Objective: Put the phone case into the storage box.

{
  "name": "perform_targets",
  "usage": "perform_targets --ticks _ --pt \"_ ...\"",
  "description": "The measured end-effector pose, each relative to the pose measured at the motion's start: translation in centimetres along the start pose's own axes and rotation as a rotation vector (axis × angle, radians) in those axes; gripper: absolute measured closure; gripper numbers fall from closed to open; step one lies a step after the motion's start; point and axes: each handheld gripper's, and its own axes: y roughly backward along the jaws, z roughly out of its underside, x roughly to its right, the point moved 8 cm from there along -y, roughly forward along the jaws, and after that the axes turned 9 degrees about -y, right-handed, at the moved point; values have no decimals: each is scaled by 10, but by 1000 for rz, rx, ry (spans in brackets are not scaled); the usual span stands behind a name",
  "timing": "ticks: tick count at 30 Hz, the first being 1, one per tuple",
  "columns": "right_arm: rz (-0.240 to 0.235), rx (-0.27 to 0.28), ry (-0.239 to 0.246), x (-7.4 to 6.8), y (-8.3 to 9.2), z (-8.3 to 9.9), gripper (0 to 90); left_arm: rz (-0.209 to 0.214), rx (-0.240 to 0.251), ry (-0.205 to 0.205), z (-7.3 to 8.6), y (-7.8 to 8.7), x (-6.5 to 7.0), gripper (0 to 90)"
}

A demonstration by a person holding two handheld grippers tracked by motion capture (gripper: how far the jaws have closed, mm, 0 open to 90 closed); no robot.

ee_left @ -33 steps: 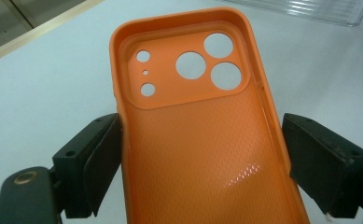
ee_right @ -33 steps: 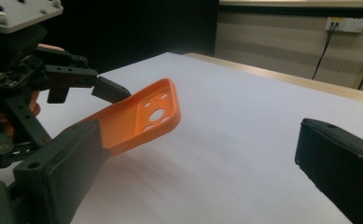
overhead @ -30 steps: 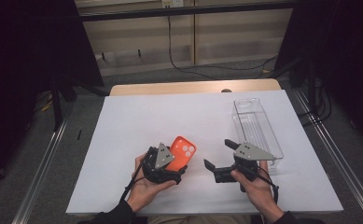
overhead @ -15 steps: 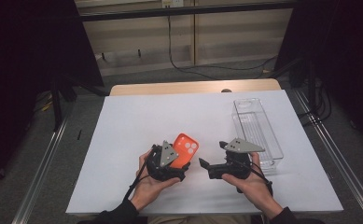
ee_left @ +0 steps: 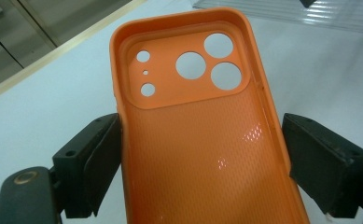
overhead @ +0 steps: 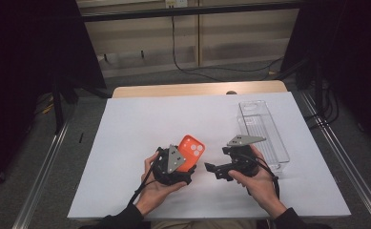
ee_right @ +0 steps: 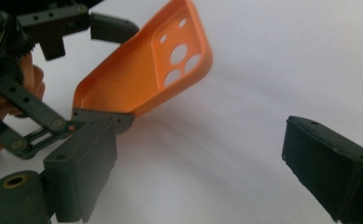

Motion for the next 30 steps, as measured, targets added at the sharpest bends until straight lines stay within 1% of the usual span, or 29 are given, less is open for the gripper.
perform_targets --ticks 4,5,7,8,9,10,11,15,16,18,19,20,21,22,23,24,25,27,28,30 --pt "6 -13 -2 0 1 0 106 0 -3 -14 0 -1 1 143" --pt "-2 -3 -1 0 2 -2 120 1 -7 -22 0 0 2 143" --pt "-7 7 -2 0 2 -4 119 0 -5 -25 0 0 3 143" --pt "-7 3 -6 -1 2 -5 118 1 -4 -29 -1 -1 4 143" --pt "9 -19 4 -1 1 -5 94 -3 -2 -32 -1 -1 4 143" --pt "9 -19 4 -1 1 -5 94 -1 -3 -41 -1 -1 5 143" --pt "6 -34 -2 -2 -1 -5 90 -6 -1 -48 -1 -1 7 143" --pt "9 -54 6 -2 -3 -6 84 -7 -1 -64 -2 0 9 143" --pt "10 -57 6 -2 -4 -7 79 -12 4 -60 -3 0 9 143" --pt "26 -75 5 -3 -4 -9 81 -16 8 -71 -3 1 9 143" --pt "27 -80 3 -4 -4 -10 102 -25 13 -70 -4 1 9 143" --pt "27 -80 3 -4 -4 -10 102 -25 13 -70 -4 1 9 143" --pt "19 -90 0 -4 -3 -11 208 -27 14 -76 -4 2 10 143" --pt "19 -90 0 -4 -3 -11 208 -27 14 -76 -4 2 10 143" --pt "15 -89 3 -5 -2 -12 268 -28 15 -80 -4 2 10 143" --pt "38 -83 2 -5 -1 -14 281 -25 14 -88 -5 2 11 143" --pt "38 -80 -15 -5 -1 -15 282 -34 15 -95 -5 2 11 143" --pt "42 -75 -46 -5 0 -18 316 -33 14 -97 -5 2 12 143" --pt "43 -76 -51 -5 0 -19 348 -39 18 -103 -6 3 12 143" --pt "36 -78 -59 -5 0 -20 365 -40 19 -106 -6 3 12 143"
